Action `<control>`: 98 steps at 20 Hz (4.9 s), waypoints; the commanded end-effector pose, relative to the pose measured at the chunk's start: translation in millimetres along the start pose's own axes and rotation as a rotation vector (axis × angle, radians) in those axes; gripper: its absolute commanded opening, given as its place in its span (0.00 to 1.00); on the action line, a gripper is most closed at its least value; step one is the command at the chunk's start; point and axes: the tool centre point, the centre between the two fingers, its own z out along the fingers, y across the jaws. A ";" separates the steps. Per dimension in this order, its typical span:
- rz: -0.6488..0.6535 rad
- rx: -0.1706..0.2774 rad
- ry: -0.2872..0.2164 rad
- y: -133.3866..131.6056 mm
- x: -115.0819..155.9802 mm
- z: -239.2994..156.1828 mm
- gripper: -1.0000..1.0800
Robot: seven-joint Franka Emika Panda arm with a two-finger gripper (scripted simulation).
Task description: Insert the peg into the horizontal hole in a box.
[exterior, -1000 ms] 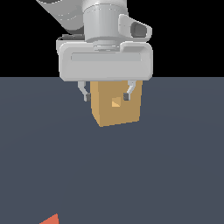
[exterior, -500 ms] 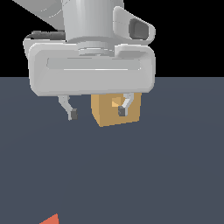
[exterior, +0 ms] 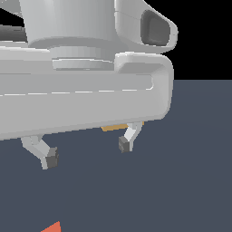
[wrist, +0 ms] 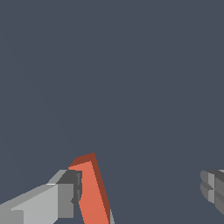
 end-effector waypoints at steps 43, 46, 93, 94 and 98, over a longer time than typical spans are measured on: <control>-0.276 0.002 0.008 -24.6 -157.0 89.7 0.96; -0.276 0.002 0.008 -24.4 -157.5 95.9 0.96; -0.088 0.003 0.008 93.2 61.2 33.1 0.00; -0.081 0.003 0.008 98.7 68.9 30.7 0.00; -0.057 0.003 0.008 118.4 94.4 22.5 0.00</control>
